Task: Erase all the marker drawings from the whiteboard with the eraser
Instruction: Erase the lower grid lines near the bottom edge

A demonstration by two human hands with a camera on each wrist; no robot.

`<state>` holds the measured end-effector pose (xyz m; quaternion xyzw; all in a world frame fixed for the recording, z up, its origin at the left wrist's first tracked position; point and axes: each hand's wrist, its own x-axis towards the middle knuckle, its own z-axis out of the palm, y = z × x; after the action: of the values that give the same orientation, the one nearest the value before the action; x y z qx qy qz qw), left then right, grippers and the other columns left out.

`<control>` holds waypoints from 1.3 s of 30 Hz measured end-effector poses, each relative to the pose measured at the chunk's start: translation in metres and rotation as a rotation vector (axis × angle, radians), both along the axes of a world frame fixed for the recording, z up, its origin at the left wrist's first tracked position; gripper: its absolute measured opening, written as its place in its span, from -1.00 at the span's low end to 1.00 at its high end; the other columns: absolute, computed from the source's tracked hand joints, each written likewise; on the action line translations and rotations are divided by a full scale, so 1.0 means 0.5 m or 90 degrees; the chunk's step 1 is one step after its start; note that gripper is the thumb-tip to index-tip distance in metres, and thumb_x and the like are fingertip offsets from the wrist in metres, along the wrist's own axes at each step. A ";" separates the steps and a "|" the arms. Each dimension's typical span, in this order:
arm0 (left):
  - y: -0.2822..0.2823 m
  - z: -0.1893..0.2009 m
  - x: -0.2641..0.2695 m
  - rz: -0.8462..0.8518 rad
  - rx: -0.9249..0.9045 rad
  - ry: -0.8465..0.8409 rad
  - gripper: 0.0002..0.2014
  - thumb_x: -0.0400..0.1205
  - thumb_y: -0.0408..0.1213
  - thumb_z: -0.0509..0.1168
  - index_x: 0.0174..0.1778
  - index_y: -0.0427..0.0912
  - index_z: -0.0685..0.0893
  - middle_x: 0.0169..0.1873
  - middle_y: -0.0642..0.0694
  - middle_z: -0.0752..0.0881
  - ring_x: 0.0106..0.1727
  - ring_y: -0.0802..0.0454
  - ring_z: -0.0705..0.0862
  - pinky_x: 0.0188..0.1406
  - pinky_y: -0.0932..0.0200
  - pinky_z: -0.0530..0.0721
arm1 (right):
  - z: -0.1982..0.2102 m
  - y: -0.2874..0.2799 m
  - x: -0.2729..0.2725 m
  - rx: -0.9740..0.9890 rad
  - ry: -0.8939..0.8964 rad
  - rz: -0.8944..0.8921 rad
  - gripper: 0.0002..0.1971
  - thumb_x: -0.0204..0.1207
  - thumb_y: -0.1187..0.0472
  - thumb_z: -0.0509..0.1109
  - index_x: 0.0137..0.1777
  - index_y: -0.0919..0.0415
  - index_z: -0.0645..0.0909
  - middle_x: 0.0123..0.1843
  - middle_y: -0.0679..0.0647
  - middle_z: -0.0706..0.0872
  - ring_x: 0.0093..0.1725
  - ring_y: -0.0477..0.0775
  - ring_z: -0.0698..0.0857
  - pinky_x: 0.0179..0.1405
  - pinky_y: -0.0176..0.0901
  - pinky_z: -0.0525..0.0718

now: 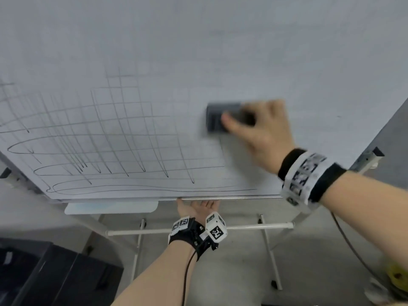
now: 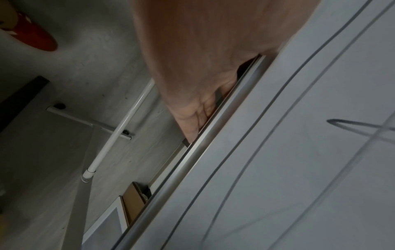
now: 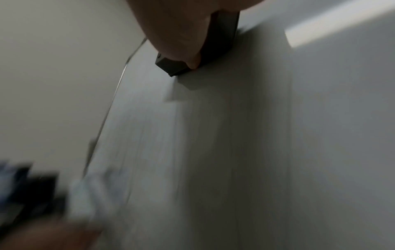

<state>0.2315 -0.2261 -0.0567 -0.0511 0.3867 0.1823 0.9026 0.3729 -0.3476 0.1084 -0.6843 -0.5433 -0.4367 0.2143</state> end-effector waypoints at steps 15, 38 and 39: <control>0.005 -0.005 0.004 -0.021 -0.005 0.006 -0.14 0.57 0.38 0.07 0.72 0.10 -0.04 0.71 -0.21 0.04 0.71 -0.25 0.04 0.61 -0.37 0.10 | 0.059 0.036 -0.006 0.004 0.003 -0.014 -0.48 0.48 0.39 0.41 0.41 -0.05 0.65 0.14 0.25 0.68 -0.05 0.21 0.45 -0.13 0.13 0.48; 0.006 -0.012 0.005 -0.026 0.033 0.009 -0.11 0.53 0.41 0.09 0.73 0.06 0.03 0.69 -0.25 0.13 0.68 -0.29 0.14 0.58 -0.40 0.16 | -0.182 -0.081 -0.012 -0.319 -0.035 -0.029 -0.36 0.39 0.39 0.10 0.46 -0.03 0.57 0.13 0.22 0.68 -0.08 0.22 0.49 -0.11 0.06 0.36; 0.011 -0.008 0.001 -0.029 0.035 0.005 -0.11 0.55 0.40 0.08 0.73 0.04 0.00 0.69 -0.25 0.11 0.69 -0.29 0.12 0.59 -0.39 0.14 | -0.162 -0.052 -0.020 -0.293 -0.033 -0.020 -0.36 0.41 0.39 0.14 0.49 -0.05 0.51 0.15 0.22 0.67 -0.08 0.22 0.49 -0.11 0.06 0.37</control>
<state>0.2320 -0.2207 -0.0605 -0.0168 0.3861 0.1722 0.9061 0.3627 -0.3738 0.0274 -0.7119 -0.6233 -0.3219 0.0320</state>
